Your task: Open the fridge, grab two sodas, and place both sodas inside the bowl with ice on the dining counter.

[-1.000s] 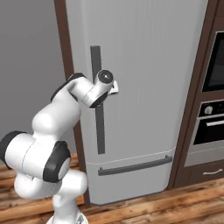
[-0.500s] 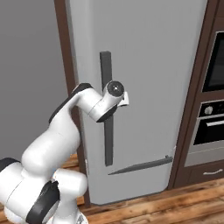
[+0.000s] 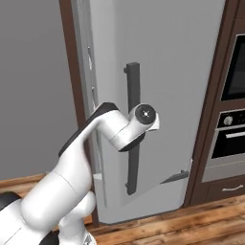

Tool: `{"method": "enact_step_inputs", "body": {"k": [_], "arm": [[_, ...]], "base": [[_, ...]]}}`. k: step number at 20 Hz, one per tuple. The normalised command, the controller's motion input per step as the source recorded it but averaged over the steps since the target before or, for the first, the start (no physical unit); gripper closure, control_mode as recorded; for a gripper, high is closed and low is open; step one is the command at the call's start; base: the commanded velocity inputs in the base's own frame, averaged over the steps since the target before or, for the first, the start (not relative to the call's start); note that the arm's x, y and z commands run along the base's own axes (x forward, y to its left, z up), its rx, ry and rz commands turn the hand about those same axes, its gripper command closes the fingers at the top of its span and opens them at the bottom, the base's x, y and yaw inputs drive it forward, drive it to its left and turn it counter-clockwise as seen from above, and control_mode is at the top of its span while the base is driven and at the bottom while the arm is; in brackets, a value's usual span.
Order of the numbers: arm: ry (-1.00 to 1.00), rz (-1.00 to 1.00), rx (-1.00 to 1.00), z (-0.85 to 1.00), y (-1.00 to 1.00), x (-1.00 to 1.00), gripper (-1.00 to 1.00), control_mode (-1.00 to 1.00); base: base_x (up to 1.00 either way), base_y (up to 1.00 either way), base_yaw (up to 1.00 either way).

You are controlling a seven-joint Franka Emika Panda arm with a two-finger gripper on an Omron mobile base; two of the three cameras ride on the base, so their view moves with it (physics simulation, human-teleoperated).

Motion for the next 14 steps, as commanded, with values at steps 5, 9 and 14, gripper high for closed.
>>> {"method": "enact_step_inputs", "body": {"k": [5, 9, 14], "arm": [[-0.02, 0.01, 0.00, 0.16, -0.57, -0.33, -1.00, -1.00], [0.00, 0.00, 0.00, 0.30, -0.57, -0.45, -1.00, -1.00], [-0.14, 0.00, -0.10, 0.25, -0.07, -0.91, -1.00, -1.00]], "base": [[0.00, 0.00, 0.00], [0.00, 0.00, 0.00], [0.00, 0.00, 0.00]]}}
